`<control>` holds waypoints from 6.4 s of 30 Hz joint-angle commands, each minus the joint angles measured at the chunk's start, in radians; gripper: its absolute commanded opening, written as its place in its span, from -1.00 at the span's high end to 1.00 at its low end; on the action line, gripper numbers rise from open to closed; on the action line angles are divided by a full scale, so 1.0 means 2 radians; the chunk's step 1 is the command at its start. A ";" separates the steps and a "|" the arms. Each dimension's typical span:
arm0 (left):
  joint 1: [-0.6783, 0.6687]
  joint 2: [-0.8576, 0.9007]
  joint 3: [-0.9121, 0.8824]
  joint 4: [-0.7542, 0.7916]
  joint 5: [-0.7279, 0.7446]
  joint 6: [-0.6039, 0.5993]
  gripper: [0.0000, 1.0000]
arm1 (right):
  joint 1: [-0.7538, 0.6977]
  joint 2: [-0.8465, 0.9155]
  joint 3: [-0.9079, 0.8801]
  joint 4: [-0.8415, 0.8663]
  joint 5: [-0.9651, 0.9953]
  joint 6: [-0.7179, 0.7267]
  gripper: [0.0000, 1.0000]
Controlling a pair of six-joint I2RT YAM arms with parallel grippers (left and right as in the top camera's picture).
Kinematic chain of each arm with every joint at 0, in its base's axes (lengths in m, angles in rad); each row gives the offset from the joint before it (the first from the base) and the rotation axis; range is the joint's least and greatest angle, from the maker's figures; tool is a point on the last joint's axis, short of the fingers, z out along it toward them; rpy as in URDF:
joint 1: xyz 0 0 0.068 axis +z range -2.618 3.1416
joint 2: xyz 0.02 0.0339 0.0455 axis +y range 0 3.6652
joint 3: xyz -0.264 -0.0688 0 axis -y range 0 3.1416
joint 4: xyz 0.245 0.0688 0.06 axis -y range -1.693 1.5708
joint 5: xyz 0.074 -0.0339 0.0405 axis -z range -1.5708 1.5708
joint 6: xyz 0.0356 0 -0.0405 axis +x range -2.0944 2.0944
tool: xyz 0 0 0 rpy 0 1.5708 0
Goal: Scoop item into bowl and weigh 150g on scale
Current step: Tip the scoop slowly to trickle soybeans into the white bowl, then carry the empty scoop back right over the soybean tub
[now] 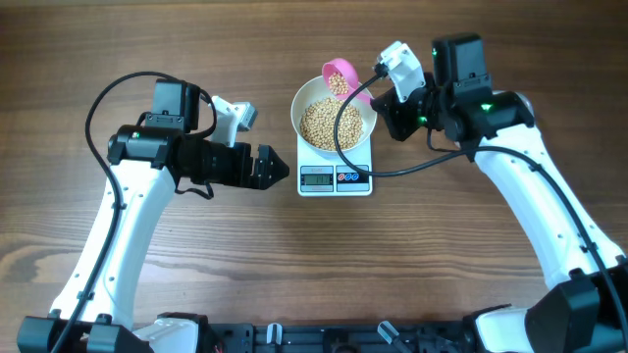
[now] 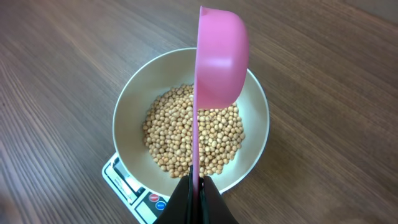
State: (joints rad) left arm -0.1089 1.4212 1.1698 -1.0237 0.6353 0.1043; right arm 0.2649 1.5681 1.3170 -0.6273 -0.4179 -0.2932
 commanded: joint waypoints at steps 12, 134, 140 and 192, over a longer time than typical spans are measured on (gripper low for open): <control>0.002 0.000 -0.005 0.001 0.009 0.010 -1.00 | 0.000 -0.022 0.004 -0.035 -0.004 0.002 0.91; 0.002 0.000 -0.005 0.001 0.009 0.010 -1.00 | -0.006 -0.017 0.004 -0.017 -0.006 0.019 0.91; 0.002 0.000 -0.005 0.001 0.009 0.010 -1.00 | -0.041 -0.017 0.004 -0.009 -0.051 0.068 0.91; 0.002 0.000 -0.005 0.001 0.009 0.010 -1.00 | -0.416 -0.017 0.004 -0.112 -0.133 0.079 0.91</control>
State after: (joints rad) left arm -0.1089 1.4212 1.1698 -1.0241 0.6353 0.1043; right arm -0.5453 1.5490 1.3170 -0.8509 -0.7624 -0.0853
